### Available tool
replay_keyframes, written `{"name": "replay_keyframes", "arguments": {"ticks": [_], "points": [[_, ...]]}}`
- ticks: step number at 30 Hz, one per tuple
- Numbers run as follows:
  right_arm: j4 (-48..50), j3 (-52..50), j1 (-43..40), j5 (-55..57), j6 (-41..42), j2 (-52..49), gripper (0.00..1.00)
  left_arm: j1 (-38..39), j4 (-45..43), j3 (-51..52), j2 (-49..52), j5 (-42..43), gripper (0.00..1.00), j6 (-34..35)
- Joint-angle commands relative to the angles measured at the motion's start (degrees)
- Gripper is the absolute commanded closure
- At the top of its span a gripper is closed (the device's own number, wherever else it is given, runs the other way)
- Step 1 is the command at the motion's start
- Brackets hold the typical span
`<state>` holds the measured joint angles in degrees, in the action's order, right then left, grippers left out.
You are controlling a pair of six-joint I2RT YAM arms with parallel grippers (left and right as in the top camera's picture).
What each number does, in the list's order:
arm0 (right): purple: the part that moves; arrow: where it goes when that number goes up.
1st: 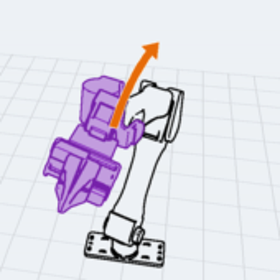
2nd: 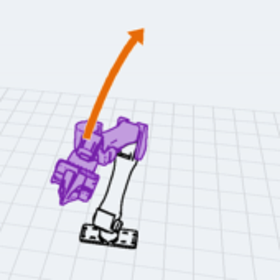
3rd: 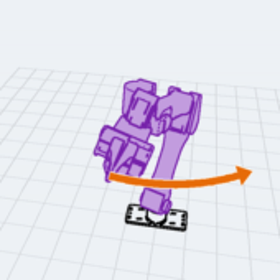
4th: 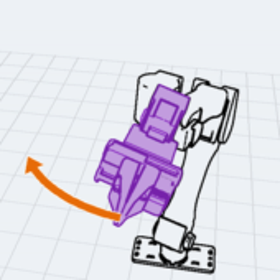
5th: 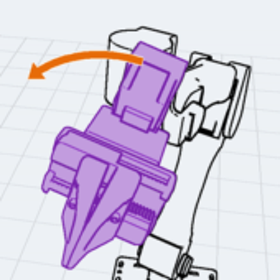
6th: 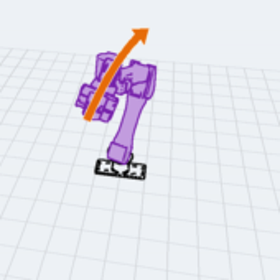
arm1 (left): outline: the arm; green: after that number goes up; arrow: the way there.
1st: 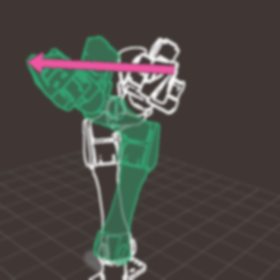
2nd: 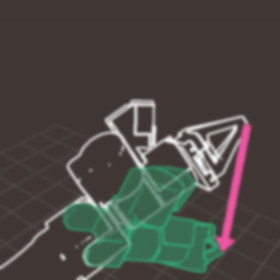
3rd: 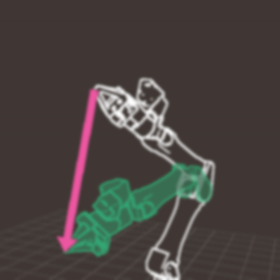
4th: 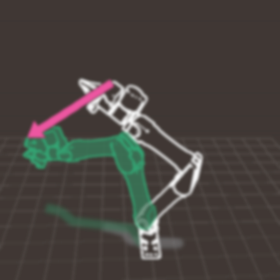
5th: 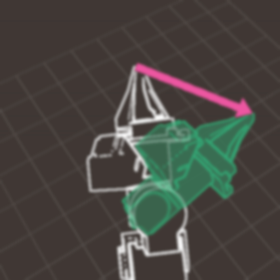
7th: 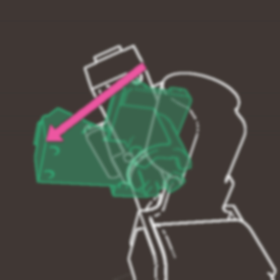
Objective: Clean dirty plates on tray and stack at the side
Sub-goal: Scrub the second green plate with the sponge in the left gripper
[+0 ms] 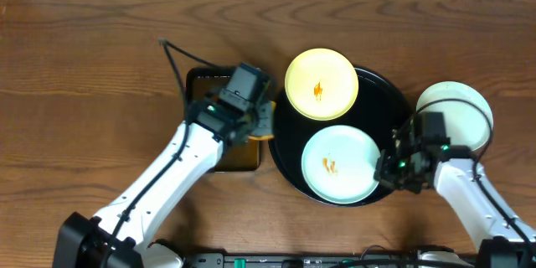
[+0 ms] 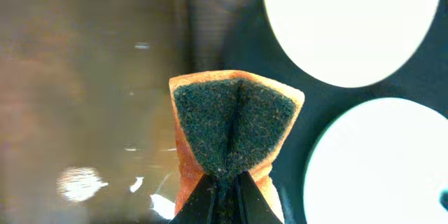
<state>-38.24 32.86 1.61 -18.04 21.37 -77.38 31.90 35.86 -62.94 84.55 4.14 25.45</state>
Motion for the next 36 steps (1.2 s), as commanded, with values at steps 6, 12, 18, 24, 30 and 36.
{"name": "replay_keyframes", "arguments": {"ticks": [6, 12, 18, 24, 30, 36], "points": [[4.33, -1.79, 6.23, 2.27, 8.04, 0.39, 0.99, 11.19, -5.07, -0.17, 2.14, 1.79, 0.93, 0.72], [4.17, -1.79, 7.02, 2.97, 8.85, 0.39, 0.99, 17.62, -7.65, -0.17, 6.60, 1.92, 0.92, 4.22], [4.15, -1.79, 7.02, 2.95, 8.85, 0.39, 0.99, 23.34, -13.14, -0.17, 13.00, 4.33, 0.93, 5.33], [3.45, -1.79, 7.02, 2.95, 8.85, 0.39, 0.99, 26.34, -16.92, -0.17, 18.23, 4.28, 0.92, 6.34], [2.84, -1.79, 7.02, 2.97, 8.85, 0.39, 0.99, 25.31, -16.15, -0.17, 20.57, -2.67, 0.93, 6.23], [2.32, -1.79, 7.02, 2.97, 8.83, 0.39, 0.99, 21.20, -14.75, -0.17, 20.59, -10.29, 0.93, 6.10]]}}
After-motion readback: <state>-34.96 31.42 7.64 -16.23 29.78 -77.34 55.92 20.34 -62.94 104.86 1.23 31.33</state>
